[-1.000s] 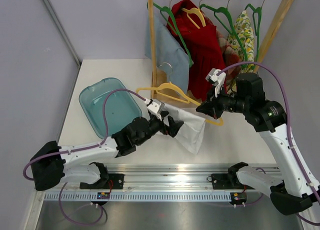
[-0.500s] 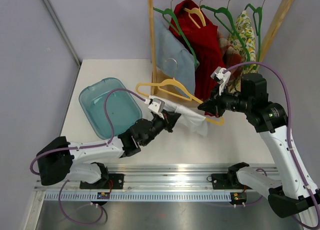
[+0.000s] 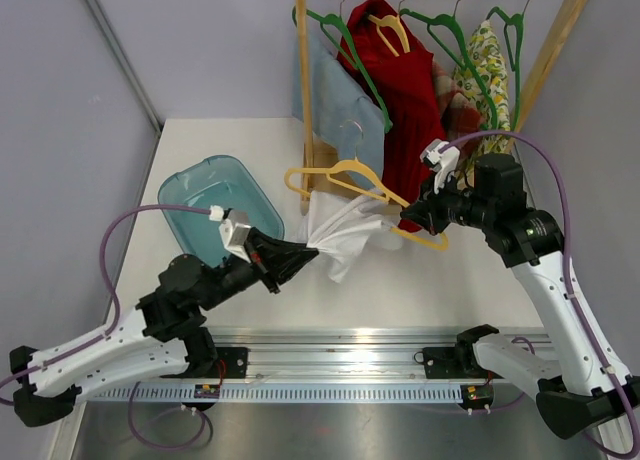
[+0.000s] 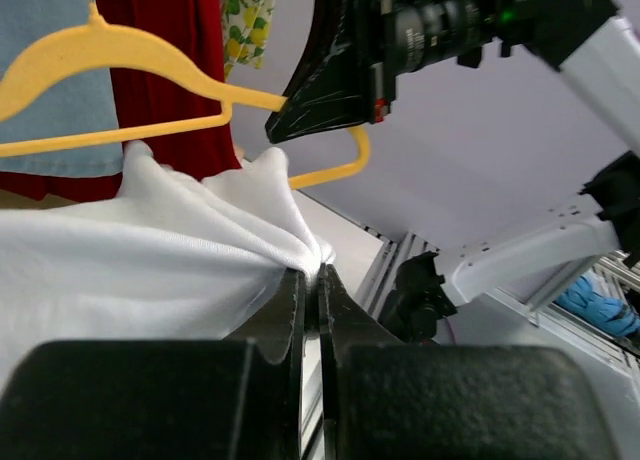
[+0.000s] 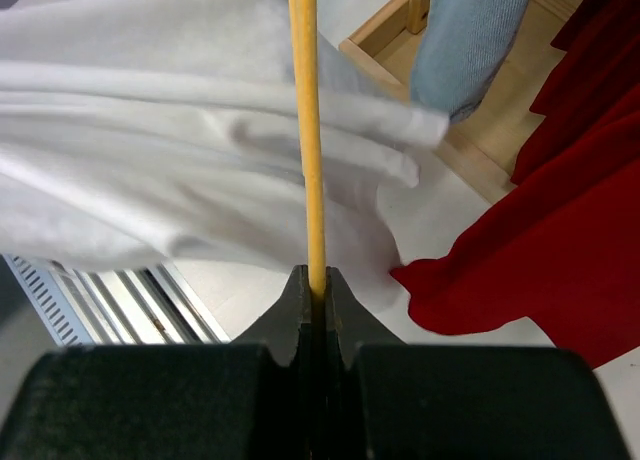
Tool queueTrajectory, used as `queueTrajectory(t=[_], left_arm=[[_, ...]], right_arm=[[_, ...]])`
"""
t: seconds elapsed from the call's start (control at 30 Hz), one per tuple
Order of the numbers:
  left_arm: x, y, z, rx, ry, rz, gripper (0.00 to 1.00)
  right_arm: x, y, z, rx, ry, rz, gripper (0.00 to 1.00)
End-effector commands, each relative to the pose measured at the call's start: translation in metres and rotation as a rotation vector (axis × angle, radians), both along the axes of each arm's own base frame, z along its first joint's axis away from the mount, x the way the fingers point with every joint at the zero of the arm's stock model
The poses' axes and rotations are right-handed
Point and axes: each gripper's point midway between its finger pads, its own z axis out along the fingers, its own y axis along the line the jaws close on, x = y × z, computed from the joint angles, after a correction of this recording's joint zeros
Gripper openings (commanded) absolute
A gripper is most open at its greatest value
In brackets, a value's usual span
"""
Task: Remove the skirt from the hanger
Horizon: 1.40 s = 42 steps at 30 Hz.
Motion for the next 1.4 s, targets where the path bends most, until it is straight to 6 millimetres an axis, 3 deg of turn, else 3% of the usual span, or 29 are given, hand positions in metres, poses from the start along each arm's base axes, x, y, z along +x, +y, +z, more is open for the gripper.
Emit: queueTrajectory(t=[0.0, 0.17, 0.3, 0.5, 0.77, 0.9, 1.1, 1.17, 1.27, 1.3, 1.37], left_arm=[[-0.029, 0.029, 0.041, -0.076, -0.051, -0.07, 0.0], [-0.039, 0.061, 0.071, -0.146, -0.097, -0.038, 0.0], [-0.041, 0.076, 0.083, -0.123, -0.098, -0.009, 0.0], [-0.057, 0.091, 0.114, -0.181, -0.152, -0.045, 0.0], [-0.051, 0.09, 0.127, -0.141, -0.177, -0.016, 0.0], [-0.021, 0.056, 0.101, -0.028, -0.114, 0.042, 0.0], [-0.005, -0.002, 0.068, 0.039, -0.071, -0.032, 0.0], [0.003, -0.019, 0.048, 0.086, -0.047, -0.036, 0.0], [0.016, -0.039, 0.011, 0.15, -0.014, -0.025, 0.0], [0.019, -0.043, -0.009, 0.187, 0.004, -0.025, 0.02], [0.022, -0.051, -0.034, 0.232, 0.026, -0.028, 0.16]], right_arm=[[0.02, -0.009, 0.016, -0.031, -0.143, -0.042, 0.0], [0.024, -0.011, 0.005, -0.058, -0.144, -0.045, 0.0], [0.026, -0.011, -0.004, -0.08, -0.144, -0.025, 0.0], [0.029, -0.012, -0.015, -0.114, -0.145, -0.012, 0.0], [0.031, -0.012, -0.016, -0.128, -0.152, 0.004, 0.0], [0.02, -0.001, 0.007, -0.072, -0.157, 0.06, 0.0], [0.023, -0.006, 0.057, -0.032, -0.191, -0.016, 0.0], [0.023, -0.01, 0.081, -0.02, -0.232, -0.05, 0.0], [0.024, -0.014, 0.098, -0.015, -0.249, -0.074, 0.0], [0.023, -0.016, 0.111, -0.01, -0.27, -0.09, 0.0], [0.028, -0.018, 0.124, -0.006, -0.293, -0.108, 0.0]])
